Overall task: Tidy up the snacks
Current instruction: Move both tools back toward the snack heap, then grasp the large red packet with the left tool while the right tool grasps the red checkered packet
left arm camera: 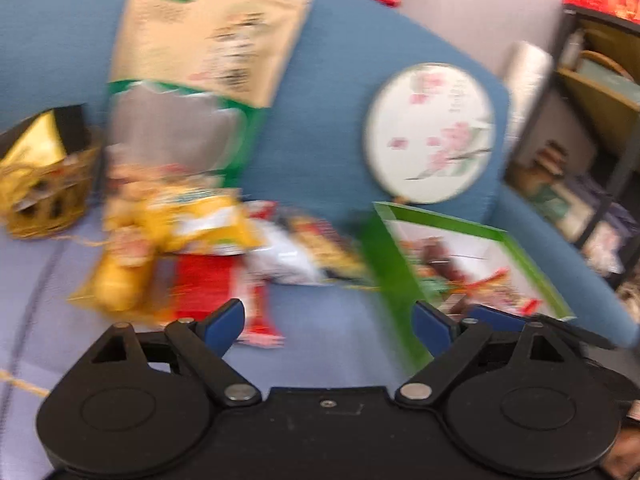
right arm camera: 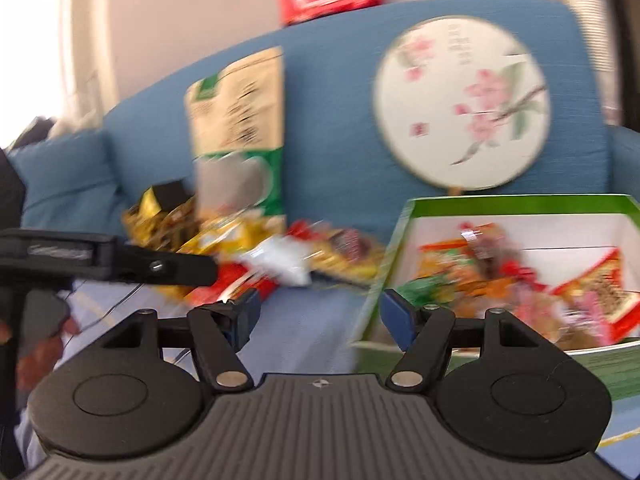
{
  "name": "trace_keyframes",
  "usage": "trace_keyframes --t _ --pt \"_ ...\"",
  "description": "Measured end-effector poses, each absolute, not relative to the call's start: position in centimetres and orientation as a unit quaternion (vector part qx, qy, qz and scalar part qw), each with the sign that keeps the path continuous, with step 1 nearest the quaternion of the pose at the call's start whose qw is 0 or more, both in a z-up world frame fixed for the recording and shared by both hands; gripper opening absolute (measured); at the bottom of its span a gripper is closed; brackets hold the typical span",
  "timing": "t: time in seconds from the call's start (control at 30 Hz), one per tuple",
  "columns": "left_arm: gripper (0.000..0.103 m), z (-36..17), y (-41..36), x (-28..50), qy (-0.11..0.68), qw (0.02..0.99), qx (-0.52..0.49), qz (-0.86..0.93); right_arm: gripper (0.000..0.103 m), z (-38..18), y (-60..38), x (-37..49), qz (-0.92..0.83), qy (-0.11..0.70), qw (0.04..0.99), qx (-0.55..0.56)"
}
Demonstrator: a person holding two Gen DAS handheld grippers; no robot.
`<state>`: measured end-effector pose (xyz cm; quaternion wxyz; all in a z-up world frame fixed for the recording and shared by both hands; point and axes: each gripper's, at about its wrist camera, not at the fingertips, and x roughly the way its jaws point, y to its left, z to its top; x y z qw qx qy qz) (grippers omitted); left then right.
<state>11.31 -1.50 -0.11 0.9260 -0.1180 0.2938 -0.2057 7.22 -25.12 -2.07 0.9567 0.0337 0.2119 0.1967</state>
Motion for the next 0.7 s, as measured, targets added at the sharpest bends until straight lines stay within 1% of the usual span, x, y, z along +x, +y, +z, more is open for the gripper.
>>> trace_keyframes --t 0.1,0.27,0.37,0.43,0.47,0.5,0.63,0.7 --pt "0.103 -1.2 0.3 13.3 0.302 0.928 -0.131 -0.174 0.103 -2.7 -23.9 7.3 0.218 0.227 0.949 0.027" --pt "0.103 -3.0 0.3 17.6 0.313 0.928 -0.135 -0.150 0.103 -3.6 -23.3 7.6 0.222 0.246 0.943 0.017" --pt "0.103 -4.4 0.1 19.7 0.336 0.923 -0.140 -0.127 0.103 -3.9 -23.4 7.8 0.224 0.254 0.941 0.023" --pt "0.103 -4.9 -0.6 20.1 0.337 0.926 -0.109 -0.133 0.103 -4.1 -23.2 7.9 0.226 0.258 0.939 0.020" --pt "0.078 -5.1 -0.9 20.0 0.344 0.924 -0.090 -0.141 0.103 -4.1 -23.1 7.9 0.229 0.261 0.938 0.016" --pt "0.076 -5.2 -1.1 19.7 0.344 0.923 -0.080 -0.151 0.103 -4.1 -23.0 7.9 0.230 0.263 0.937 0.012" --pt "0.075 -5.3 -0.7 16.9 0.361 0.909 -0.089 -0.187 0.103 -4.2 -22.4 7.9 0.241 0.279 0.930 0.001" --pt "0.075 -5.2 -0.7 14.7 0.369 0.902 -0.086 -0.208 0.103 -4.7 -22.0 8.1 0.249 0.303 0.920 -0.004"
